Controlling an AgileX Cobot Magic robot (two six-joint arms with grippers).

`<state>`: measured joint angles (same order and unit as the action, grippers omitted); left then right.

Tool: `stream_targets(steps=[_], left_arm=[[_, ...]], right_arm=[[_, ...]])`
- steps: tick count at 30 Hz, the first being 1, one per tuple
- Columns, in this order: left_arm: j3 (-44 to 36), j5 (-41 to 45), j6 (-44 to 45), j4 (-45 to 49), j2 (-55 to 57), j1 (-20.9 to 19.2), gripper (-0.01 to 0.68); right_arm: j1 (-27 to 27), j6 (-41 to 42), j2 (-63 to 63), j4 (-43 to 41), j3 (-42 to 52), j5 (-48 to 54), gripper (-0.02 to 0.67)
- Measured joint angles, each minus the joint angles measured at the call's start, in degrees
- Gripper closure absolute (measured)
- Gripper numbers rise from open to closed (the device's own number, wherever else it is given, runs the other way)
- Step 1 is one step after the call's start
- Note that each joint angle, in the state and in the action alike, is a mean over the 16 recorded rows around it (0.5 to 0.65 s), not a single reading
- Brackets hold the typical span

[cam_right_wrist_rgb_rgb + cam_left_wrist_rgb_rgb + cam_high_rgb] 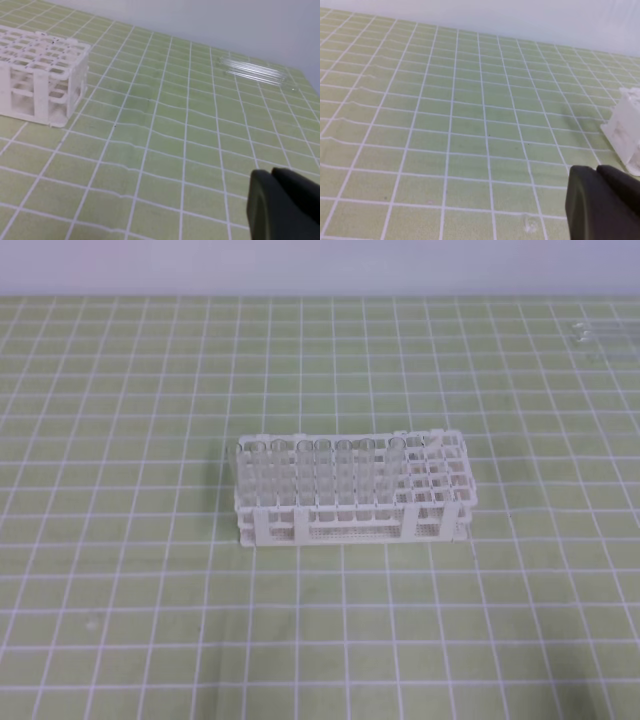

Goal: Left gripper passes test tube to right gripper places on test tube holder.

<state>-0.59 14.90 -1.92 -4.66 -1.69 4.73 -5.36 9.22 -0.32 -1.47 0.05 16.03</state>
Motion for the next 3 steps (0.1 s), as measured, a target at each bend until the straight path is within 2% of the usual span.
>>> stream_targets(steps=[3], left_arm=[[-0.10,-0.13,-0.01,0.00,-0.24,0.00,0.673]], right_arm=[[0.00,0.00,0.00,0.00,0.00,0.00,0.651]])
